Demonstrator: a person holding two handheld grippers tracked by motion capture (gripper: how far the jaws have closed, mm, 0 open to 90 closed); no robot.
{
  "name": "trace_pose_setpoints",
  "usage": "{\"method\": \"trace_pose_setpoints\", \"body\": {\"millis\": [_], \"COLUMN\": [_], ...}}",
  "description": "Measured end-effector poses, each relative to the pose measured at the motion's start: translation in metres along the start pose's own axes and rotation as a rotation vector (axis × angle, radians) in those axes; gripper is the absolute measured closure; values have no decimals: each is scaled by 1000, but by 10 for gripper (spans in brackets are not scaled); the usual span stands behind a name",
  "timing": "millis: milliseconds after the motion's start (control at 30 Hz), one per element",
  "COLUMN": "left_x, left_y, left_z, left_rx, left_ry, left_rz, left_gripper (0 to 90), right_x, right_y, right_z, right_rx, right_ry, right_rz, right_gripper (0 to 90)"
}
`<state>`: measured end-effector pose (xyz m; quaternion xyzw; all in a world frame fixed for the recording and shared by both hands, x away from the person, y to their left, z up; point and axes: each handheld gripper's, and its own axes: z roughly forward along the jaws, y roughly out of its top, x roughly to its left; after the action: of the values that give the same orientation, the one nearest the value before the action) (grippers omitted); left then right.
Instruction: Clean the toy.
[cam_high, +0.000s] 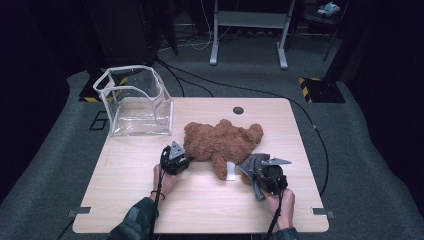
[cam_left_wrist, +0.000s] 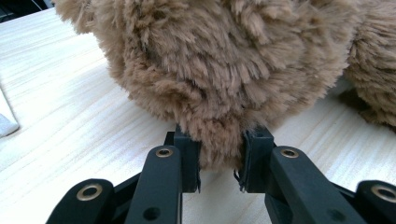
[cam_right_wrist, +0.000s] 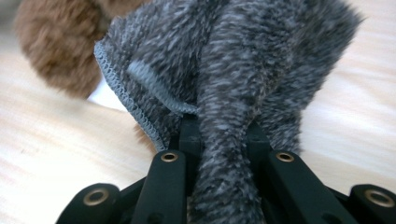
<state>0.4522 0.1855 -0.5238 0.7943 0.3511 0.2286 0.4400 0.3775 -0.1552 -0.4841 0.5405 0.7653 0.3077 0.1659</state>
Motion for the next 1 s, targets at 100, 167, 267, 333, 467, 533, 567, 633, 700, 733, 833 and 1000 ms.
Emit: {"method": "trace_pose_setpoints", "body": {"millis": [100, 167, 267, 333, 467, 533, 567, 633, 700, 733, 833, 1000], "left_x": [0, 0, 0, 0, 0, 0, 0, 0, 1, 1, 0, 1], "left_y": [0, 0, 0, 0, 0, 0, 0, 0, 0, 0, 0, 0], "left_z": [0, 0, 0, 0, 0, 0, 0, 0, 0, -1, 0, -1], "left_rx": [1, 1, 0, 1, 1, 1, 1, 1, -1, 0, 2, -1], "left_ry": [-1, -1, -3, -2, -4, -3, -5, -3, -3, -7, -9, -2], "left_rz": [0, 3, -3, 1, -3, -1, -3, 2, 2, 3, 5, 6], "left_gripper": [731, 731, 730, 730, 730, 730, 729, 730, 729, 728, 723, 589], "right_x": [7, 6, 0, -2, -3, -2, -1, -1, -2, -2, -8, -18], "right_y": [0, 4, 16, 27, 52, 65, 71, 82, 89, 90, 88, 78], "right_z": [2, -4, -16, -21, -22, -20, -18, -10, 3, 10, 20, 2], "right_rx": [40, 46, 1, -33, -90, -124, -136, -144, -110, -89, -56, -79], "right_ry": [15, -3, -34, -50, -64, -57, -57, -57, -56, -60, -49, -65], "right_rz": [-43, -55, -44, -43, -52, -63, -62, -50, -40, -41, -19, 3], "right_gripper": [758, 757, 756, 756, 750, 749, 747, 747, 747, 748, 746, 746]}}
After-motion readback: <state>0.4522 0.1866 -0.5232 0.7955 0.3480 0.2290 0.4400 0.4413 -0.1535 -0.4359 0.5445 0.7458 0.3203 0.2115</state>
